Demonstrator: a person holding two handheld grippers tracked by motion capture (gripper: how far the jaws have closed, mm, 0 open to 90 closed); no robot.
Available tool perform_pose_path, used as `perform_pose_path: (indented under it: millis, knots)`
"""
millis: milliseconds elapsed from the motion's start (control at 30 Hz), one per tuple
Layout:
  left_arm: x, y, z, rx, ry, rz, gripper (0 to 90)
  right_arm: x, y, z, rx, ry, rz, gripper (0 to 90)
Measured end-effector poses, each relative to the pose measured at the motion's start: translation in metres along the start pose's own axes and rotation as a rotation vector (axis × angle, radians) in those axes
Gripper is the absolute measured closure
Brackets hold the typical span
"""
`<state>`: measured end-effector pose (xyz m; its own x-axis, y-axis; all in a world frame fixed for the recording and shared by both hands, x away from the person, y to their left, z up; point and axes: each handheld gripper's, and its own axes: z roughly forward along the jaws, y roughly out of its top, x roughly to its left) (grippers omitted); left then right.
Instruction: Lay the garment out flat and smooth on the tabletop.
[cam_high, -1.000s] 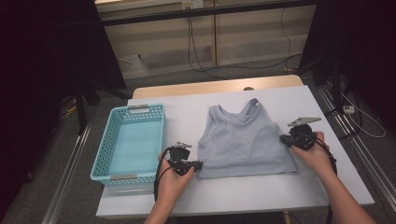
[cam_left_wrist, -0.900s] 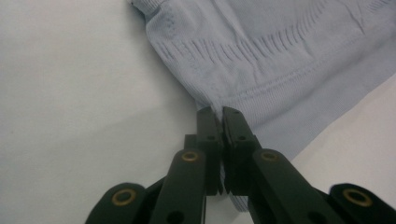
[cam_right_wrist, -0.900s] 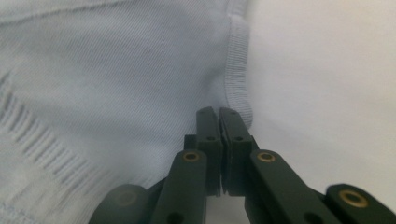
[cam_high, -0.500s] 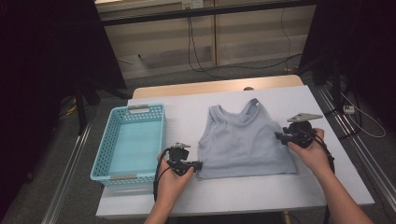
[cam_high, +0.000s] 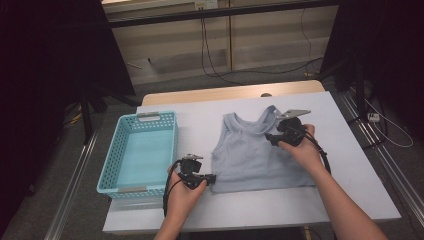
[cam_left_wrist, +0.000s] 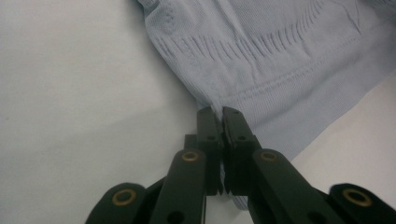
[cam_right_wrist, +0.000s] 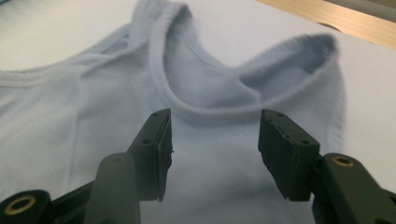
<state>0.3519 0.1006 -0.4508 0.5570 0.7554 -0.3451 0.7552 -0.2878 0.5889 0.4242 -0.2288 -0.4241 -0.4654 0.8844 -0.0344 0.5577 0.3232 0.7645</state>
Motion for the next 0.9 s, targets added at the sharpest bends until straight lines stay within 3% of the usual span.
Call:
perform_pose_path:
  millis: [367,567,700,900]
  knots:
    - [0.001,-0.001,-0.001,0.002,0.001,0.005,87.1,0.034,0.028,0.029,-0.006,0.085,-0.022,53.9]
    - [0.0,-0.002,-0.002,0.008,-0.003,-0.001,87.2,0.048,0.04,0.04,-0.005,0.1,-0.025,61.7]
    - [0.0,-0.002,-0.002,0.006,0.001,0.002,87.2,0.055,0.044,0.048,-0.01,0.143,0.007,67.1]
    - [-0.001,-0.002,-0.002,0.008,0.001,0.003,87.2,0.065,0.048,0.061,0.01,0.133,-0.026,71.3]
